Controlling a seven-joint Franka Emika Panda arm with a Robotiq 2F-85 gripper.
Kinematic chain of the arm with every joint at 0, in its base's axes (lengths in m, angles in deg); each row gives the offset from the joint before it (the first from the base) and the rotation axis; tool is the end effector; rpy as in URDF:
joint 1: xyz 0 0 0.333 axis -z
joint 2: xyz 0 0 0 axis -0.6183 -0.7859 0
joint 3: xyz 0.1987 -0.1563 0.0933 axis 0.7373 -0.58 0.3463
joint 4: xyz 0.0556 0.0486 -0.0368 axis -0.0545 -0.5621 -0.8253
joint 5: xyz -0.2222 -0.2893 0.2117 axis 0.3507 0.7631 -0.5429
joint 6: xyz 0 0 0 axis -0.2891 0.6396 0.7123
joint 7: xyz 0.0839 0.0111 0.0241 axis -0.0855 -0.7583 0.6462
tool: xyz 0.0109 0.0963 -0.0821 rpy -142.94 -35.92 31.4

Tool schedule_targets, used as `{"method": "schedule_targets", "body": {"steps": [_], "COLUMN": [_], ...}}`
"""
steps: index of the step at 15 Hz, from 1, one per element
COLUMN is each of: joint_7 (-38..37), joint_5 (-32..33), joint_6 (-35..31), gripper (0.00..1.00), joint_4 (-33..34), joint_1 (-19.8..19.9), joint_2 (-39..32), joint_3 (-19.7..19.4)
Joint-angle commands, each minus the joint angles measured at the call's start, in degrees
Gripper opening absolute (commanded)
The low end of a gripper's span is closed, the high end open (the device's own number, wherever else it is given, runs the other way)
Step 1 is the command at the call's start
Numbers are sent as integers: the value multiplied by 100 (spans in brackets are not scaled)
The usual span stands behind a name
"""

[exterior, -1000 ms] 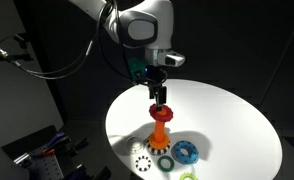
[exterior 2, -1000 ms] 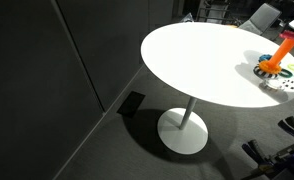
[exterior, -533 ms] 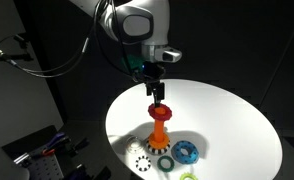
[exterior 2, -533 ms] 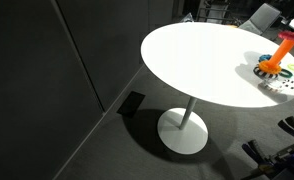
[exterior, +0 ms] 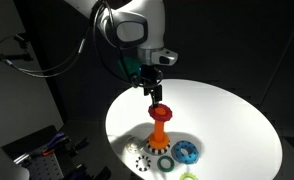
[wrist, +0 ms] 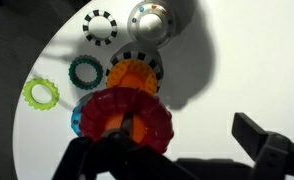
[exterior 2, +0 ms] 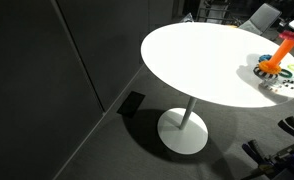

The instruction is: Pick up the red ring and place it on the ring stacking stand

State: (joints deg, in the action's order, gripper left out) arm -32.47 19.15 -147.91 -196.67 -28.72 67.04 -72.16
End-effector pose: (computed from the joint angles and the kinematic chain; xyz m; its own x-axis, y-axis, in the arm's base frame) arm 0.5165 -0.1874 0.2619 0.9084 -0.4181 0.0054 -0.4179 -0.9083 -0.0200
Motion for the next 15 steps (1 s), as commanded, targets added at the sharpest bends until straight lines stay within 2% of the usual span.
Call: {"method": "schedule_targets", "body": {"steps": [1,7,15], "joint_7": [340,491,719], "joint_5": [-225,-266,-15], "joint_6": [-287,-290,351], "gripper": [100,100,100], "joint_4": [-242,-365,-452], "joint_1": [23,24,12], "joint_2": [116,171,466], "joint_3": [47,69,67]}}
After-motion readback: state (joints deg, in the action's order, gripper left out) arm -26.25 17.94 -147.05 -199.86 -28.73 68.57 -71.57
